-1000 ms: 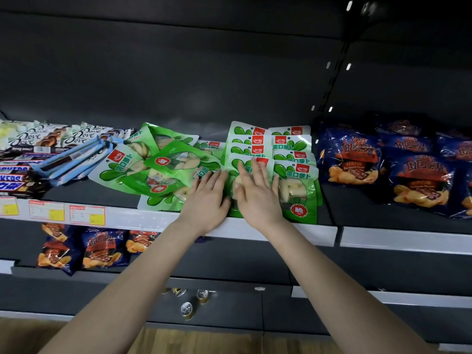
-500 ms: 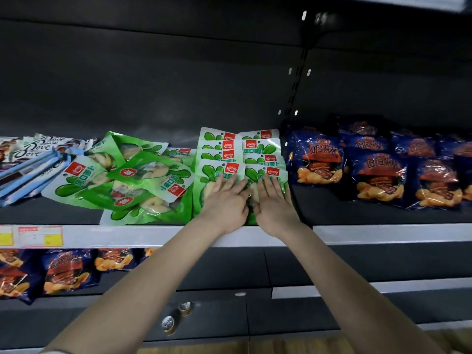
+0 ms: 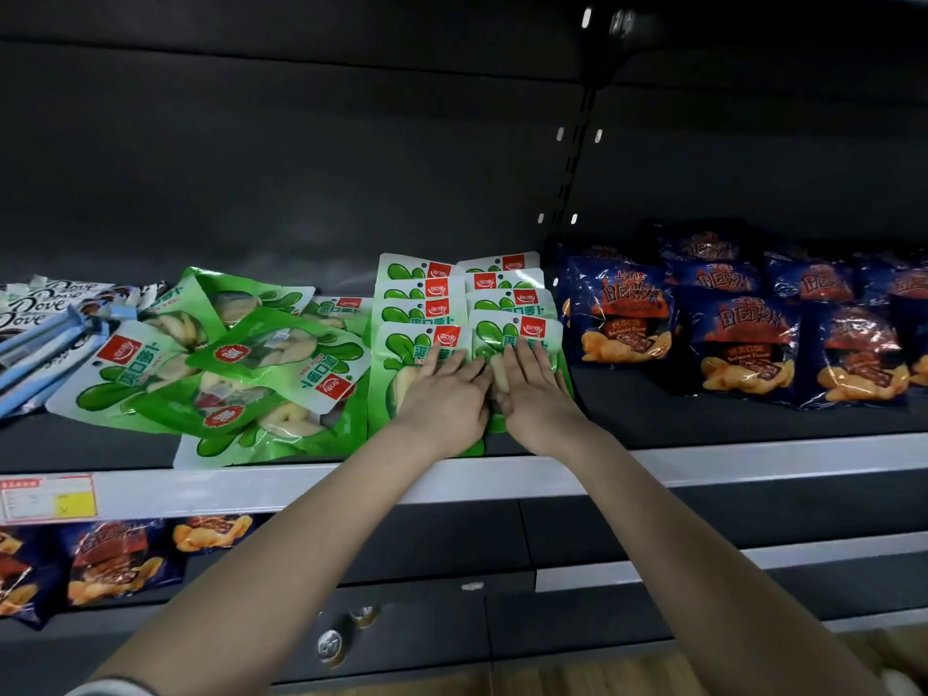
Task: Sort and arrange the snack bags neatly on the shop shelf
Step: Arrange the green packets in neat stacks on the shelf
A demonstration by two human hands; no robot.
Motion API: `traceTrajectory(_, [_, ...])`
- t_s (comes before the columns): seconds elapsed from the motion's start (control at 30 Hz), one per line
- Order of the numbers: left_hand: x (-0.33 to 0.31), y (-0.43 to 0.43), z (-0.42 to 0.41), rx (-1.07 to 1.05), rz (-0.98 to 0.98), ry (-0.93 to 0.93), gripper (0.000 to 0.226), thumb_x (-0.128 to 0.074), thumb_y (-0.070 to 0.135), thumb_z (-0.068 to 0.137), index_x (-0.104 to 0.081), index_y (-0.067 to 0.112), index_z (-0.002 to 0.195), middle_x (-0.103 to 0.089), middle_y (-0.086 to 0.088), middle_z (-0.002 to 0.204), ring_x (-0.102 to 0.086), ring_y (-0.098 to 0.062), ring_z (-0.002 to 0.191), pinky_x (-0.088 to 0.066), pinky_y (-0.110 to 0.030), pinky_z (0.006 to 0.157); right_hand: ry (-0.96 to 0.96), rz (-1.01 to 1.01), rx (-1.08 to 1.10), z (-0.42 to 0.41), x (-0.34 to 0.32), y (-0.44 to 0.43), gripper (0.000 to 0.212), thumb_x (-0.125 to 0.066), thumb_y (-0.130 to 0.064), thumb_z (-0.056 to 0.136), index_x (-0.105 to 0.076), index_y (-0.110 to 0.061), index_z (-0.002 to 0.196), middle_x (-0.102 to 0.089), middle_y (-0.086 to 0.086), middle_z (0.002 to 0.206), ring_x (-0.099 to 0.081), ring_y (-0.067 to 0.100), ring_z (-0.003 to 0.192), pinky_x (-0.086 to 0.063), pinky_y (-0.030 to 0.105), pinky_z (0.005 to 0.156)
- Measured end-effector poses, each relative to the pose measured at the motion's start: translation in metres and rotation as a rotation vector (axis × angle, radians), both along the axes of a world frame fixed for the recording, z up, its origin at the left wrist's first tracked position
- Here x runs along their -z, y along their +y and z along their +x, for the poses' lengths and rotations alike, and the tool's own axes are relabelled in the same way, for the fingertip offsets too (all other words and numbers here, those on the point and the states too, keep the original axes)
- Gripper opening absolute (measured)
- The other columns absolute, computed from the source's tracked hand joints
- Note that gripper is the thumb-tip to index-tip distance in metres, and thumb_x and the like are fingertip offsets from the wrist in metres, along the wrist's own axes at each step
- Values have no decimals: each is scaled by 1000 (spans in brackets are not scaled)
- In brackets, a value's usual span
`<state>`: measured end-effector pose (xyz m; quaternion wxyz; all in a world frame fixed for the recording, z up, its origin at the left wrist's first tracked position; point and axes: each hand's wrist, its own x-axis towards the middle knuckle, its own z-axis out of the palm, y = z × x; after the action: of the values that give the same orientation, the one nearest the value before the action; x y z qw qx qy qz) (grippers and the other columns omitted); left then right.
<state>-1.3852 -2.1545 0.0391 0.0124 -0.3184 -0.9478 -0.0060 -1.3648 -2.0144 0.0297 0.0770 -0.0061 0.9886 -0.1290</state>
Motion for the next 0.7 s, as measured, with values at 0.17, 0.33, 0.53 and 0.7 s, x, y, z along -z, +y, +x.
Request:
traceTrajectory(0.17, [-5,5,-5,-6,-11,4,53,-33,32,96,-30,15,146,-22,-3,156,-10,-25,145,13,-46,114,1,-18,-4,-6,-2,3,63,-26,-27,102,14,-13,148,24,2,155,25,18,141,6,40,117])
traceTrajectory(0.33, [-6,5,-2,17,-5,9,50,-32,31,96,-35,13,143,-28,-3,154,-13,-26,145,13,-45,114,173,-59,-30,-2,-2,10,66,-42,-29,98,-8,-6,150,-5,8,156,7,24,144,-2,33,118])
traceTrajectory(0.53, [-4,15,12,71,12,25,47,-33,30,96,-44,11,137,-33,-4,151,-17,-28,143,12,-46,114,244,-27,-40,10,1,29,65,-51,-31,94,-22,-9,148,-19,7,152,-6,23,143,-11,32,118])
traceTrajectory(0.7, [-1,20,17,66,-17,14,53,-31,33,97,-33,10,145,-25,-7,155,-15,-27,144,12,-45,114,131,32,-49,6,5,34,61,-35,-31,100,-5,-16,151,1,-1,159,9,20,145,4,38,117])
